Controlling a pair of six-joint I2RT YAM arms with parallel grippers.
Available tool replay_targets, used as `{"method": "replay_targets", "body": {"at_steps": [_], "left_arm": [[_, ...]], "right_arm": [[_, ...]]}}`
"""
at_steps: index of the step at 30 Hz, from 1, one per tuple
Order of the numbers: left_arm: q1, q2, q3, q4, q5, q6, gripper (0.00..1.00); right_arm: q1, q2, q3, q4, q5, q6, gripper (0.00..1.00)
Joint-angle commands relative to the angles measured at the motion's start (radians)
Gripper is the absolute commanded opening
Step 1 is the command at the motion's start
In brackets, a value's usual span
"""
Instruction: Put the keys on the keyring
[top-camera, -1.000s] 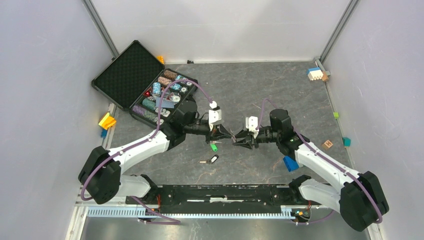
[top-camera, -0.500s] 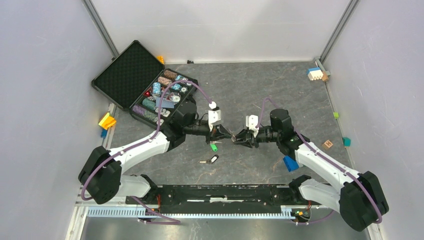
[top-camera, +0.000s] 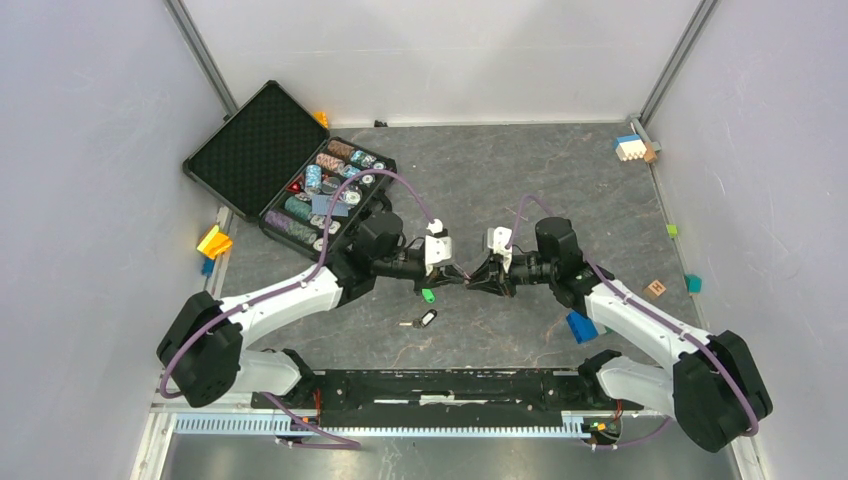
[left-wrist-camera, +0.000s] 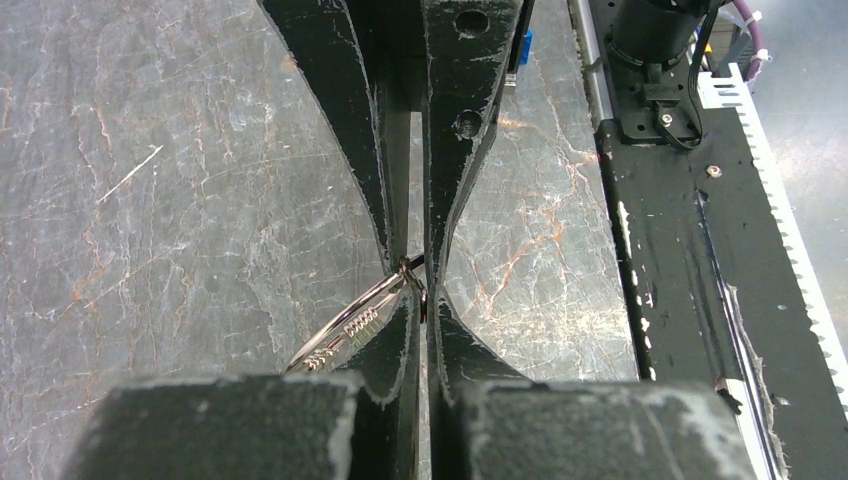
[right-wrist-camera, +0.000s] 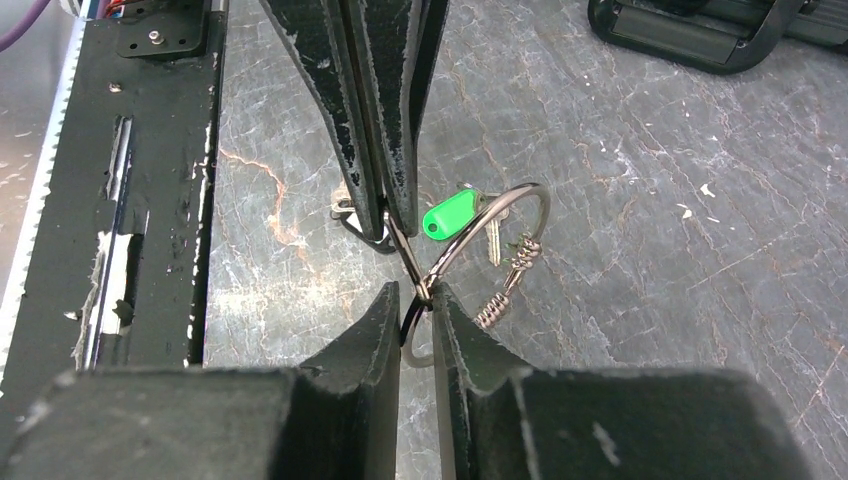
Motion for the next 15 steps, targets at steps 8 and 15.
{"method": "replay_targets", "body": {"at_steps": [8,15], "left_arm": [[-0.035,0.046,0.065,-0.042,-0.049,0.052,0.02],[-0.035,0.053,0.086,-0.053,-0.094,0.095,0.10]], "right_arm": [[-0.004,-0.002,0.042,0.084,-0.026,0.000,0.08],[-0.005,0.001,0.008,0.161,0.020,0.058,0.00]]}}
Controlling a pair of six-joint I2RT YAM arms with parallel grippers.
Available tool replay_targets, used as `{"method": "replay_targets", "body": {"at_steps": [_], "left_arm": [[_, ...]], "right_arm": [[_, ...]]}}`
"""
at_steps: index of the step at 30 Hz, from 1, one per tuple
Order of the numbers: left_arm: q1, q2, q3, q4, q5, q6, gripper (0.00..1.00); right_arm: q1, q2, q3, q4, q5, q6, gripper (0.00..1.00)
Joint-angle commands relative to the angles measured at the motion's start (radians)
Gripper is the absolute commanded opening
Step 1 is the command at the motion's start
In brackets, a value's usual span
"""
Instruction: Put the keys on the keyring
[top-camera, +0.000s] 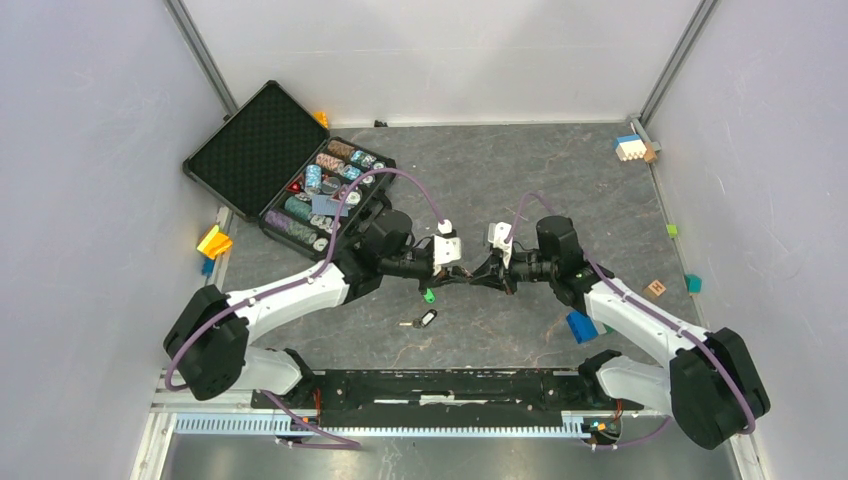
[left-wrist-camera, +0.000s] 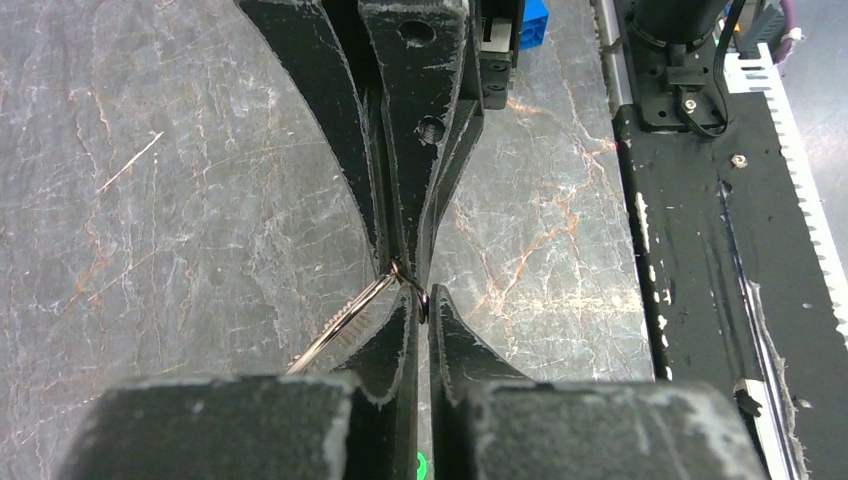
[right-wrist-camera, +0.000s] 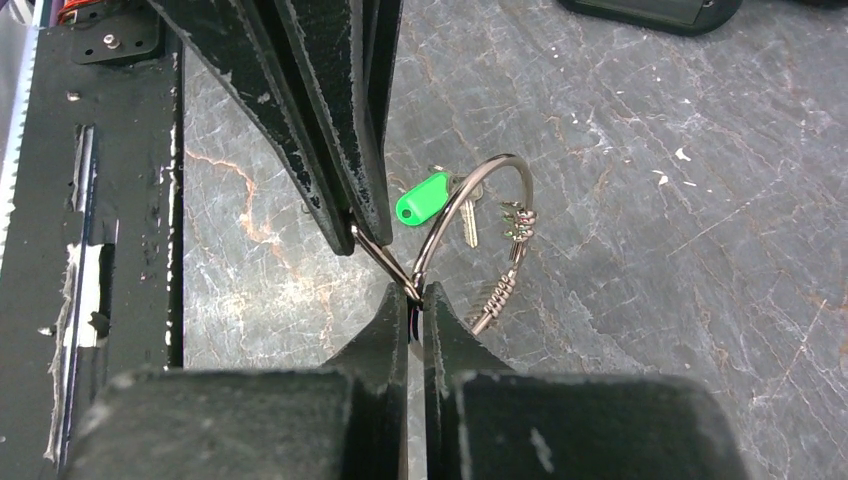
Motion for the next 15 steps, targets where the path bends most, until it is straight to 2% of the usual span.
{"method": "replay_targets", "body": {"at_steps": [1,9,15], "left_arm": [[-0.007,0.005,0.042,-0.006,-0.036,0.069,0.13],[0.011,-0.047,0.022,-0.008,-0.081,0.128,0.34],[0.042,-0.105,-0.067,0.135,-0.094,0.107,0.43]], "right_arm": [[0.011,-0.019,0.001,0.177,-0.018,0.044,0.00],[0.008,-0.026,-0.031,0.278,-0.022,0.135,0.00],[0.004,-0.002,-0.031,0.338,-0.053,0.215,0.00]]}}
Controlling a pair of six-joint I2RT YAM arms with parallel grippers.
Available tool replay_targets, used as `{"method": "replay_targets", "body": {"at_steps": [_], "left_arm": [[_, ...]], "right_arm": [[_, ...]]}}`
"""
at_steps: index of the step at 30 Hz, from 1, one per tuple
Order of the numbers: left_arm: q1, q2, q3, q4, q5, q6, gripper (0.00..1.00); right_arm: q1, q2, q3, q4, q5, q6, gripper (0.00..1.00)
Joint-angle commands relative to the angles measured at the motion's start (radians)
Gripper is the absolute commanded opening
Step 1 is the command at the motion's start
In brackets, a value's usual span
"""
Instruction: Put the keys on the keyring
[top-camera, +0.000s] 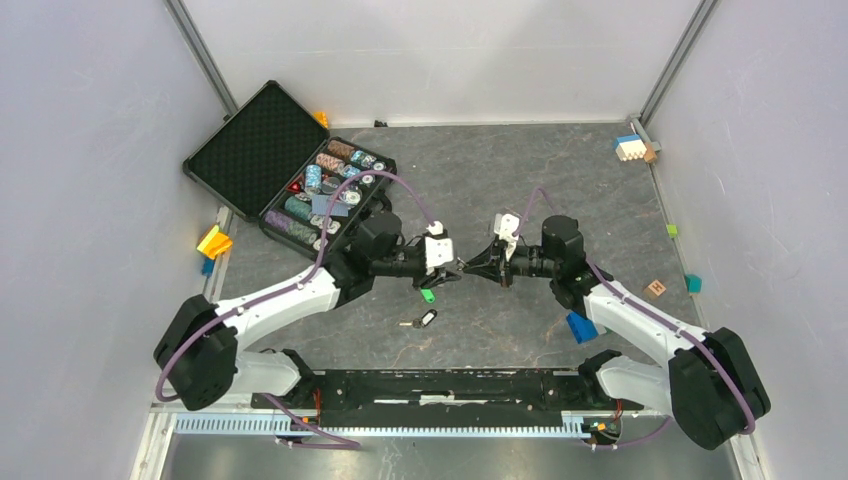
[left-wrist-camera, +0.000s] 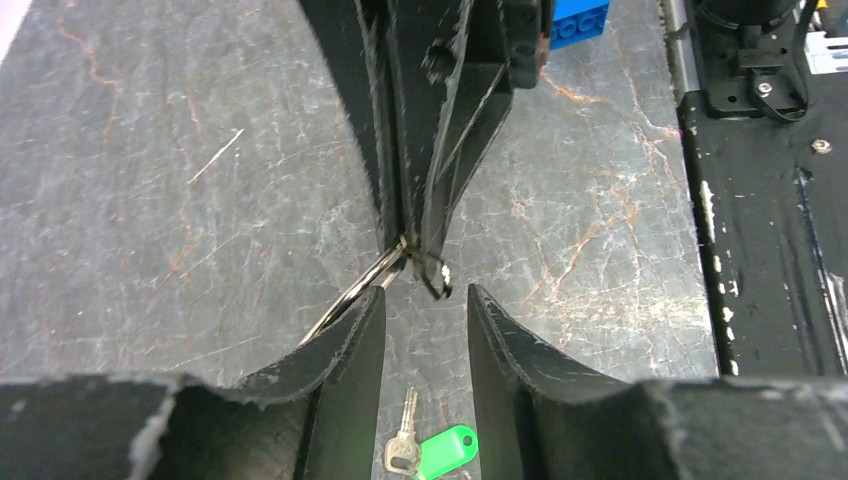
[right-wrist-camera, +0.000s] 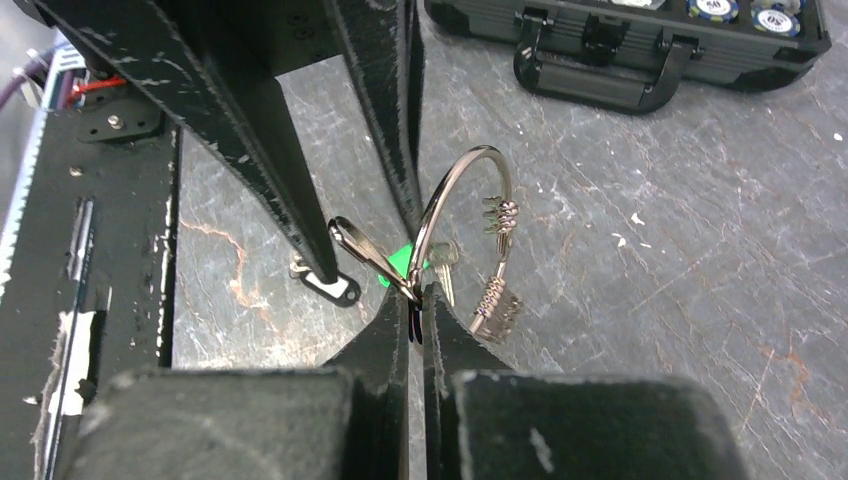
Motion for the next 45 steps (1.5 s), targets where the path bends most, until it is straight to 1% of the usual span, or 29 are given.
{"method": "replay_targets", "body": {"at_steps": [1,5,11,13,19,26,32,35,38,41,42,43,45], "left_arm": [[0.027,-0.063,-0.064,0.161,-0.043,0.022,0.44],[0.040,-0.086,-0.124,0.292,-0.041,-0.027,0.44],[0.040,-0.089,-0.218,0.494,0.012,-0.064,0.43],[0.041,-0.092,-0.234,0.529,0.028,-0.068,0.42],[0.040,-0.100,-0.248,0.568,0.033,-0.082,0.38],[0.040,-0.093,-0.245,0.571,0.053,-0.094,0.32],[0.040,-0.079,-0.237,0.560,0.062,-0.099,0.25],[0.041,-0.081,-0.236,0.549,0.061,-0.089,0.20],[0.041,-0.088,-0.233,0.526,0.057,-0.075,0.12],[0.040,-0.098,-0.216,0.475,0.051,-0.059,0.02],[0.040,-0.101,-0.207,0.442,0.047,-0.057,0.02],[0.040,-0.103,-0.188,0.401,0.042,-0.059,0.02],[0.041,-0.103,-0.149,0.320,0.032,-0.068,0.02]], "right_arm": [[0.002,0.003,0.002,0.113,-0.064,0.087,0.00],[0.000,0.010,0.000,0.144,-0.059,0.129,0.00],[-0.005,0.038,-0.001,0.194,-0.062,0.212,0.00],[-0.007,0.048,-0.007,0.215,-0.066,0.241,0.00],[-0.014,0.070,-0.013,0.245,-0.082,0.273,0.00],[-0.022,0.088,-0.016,0.267,-0.094,0.293,0.00],[-0.025,0.086,-0.019,0.275,-0.099,0.300,0.00],[-0.028,0.087,-0.021,0.277,-0.101,0.302,0.00],[-0.031,0.086,-0.022,0.282,-0.106,0.305,0.00],[-0.035,0.085,-0.025,0.285,-0.112,0.302,0.00],[-0.034,0.082,-0.025,0.278,-0.114,0.290,0.00],[-0.034,0.077,-0.024,0.264,-0.110,0.274,0.03],[-0.034,0.061,-0.014,0.209,-0.095,0.212,0.12]]}}
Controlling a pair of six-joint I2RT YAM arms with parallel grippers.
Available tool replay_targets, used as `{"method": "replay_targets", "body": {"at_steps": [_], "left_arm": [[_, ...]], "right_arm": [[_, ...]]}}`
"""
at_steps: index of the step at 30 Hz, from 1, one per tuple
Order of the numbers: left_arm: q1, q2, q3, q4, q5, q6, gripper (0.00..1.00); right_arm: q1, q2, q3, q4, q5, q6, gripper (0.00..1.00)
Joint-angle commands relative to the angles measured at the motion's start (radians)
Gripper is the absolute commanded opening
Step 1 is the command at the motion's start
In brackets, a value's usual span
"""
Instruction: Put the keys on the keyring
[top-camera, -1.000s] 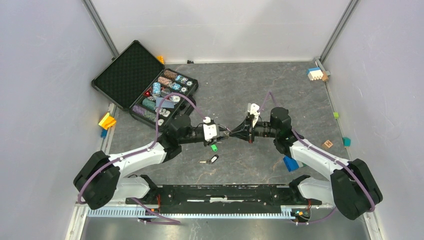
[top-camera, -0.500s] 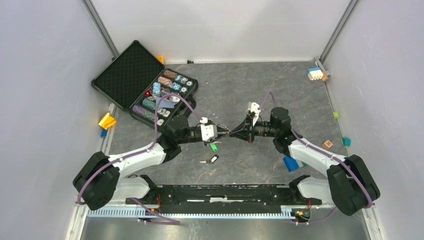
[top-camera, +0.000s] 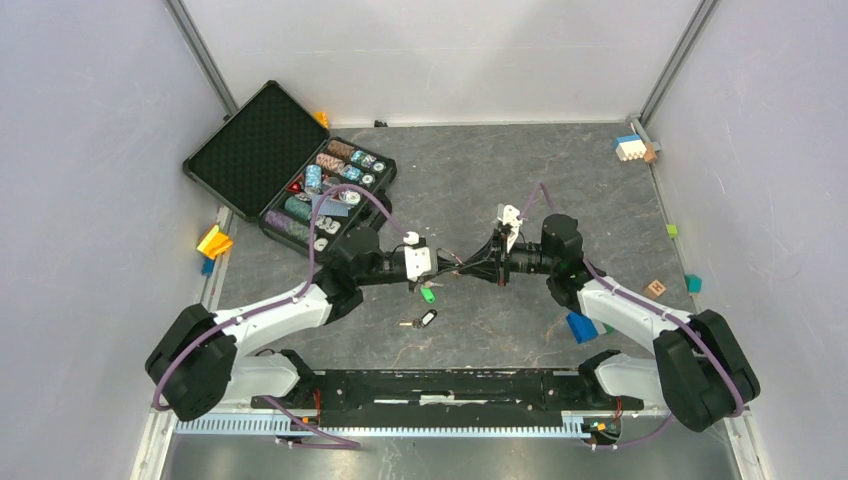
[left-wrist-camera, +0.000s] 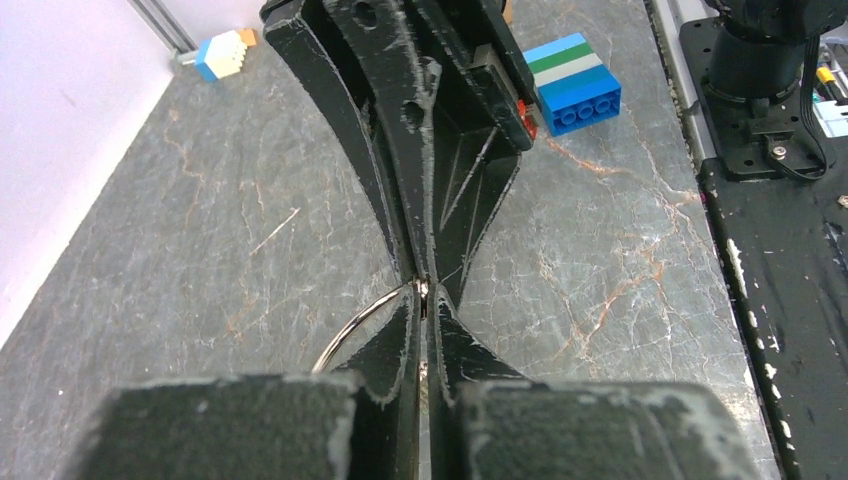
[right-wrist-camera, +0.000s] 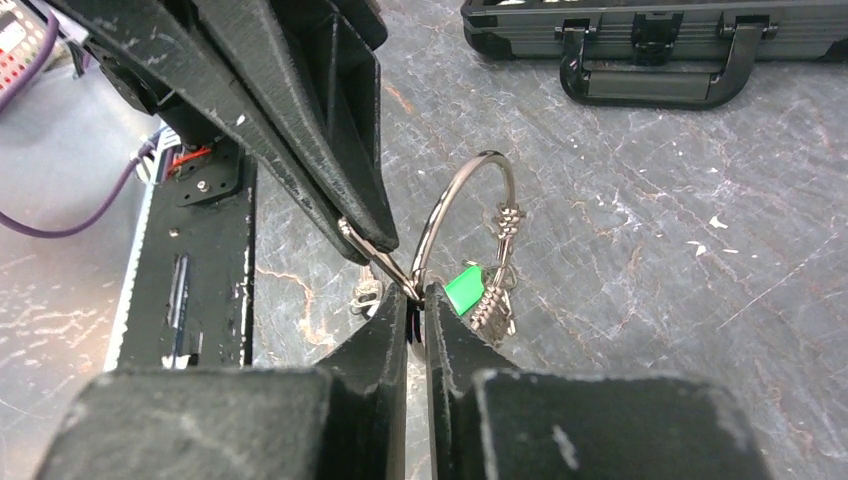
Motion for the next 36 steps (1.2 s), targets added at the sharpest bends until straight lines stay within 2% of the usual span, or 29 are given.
{"method": "replay_targets", "body": {"at_steps": [1,7,15,18,27,36], "left_arm": [[0.004,-0.021,0.096,-0.163,-0.013,-0.005,0.02],[0.005,-0.020,0.138,-0.233,-0.026,-0.038,0.02],[0.004,-0.014,0.141,-0.238,0.015,-0.044,0.02],[0.004,-0.009,0.142,-0.238,0.038,-0.047,0.02],[0.004,0.010,0.139,-0.218,0.108,-0.061,0.02],[0.004,0.012,0.130,-0.204,0.103,-0.039,0.02]], "right_arm": [[-0.005,-0.042,0.013,-0.044,0.003,-0.132,0.17],[-0.006,-0.124,0.041,-0.210,0.055,-0.325,0.42],[-0.004,-0.172,0.058,-0.276,0.042,-0.402,0.50],[-0.001,-0.166,0.062,-0.276,0.021,-0.401,0.51],[0.018,-0.121,0.068,-0.245,-0.014,-0.369,0.39],[0.026,-0.103,0.068,-0.229,-0.092,-0.352,0.38]]}}
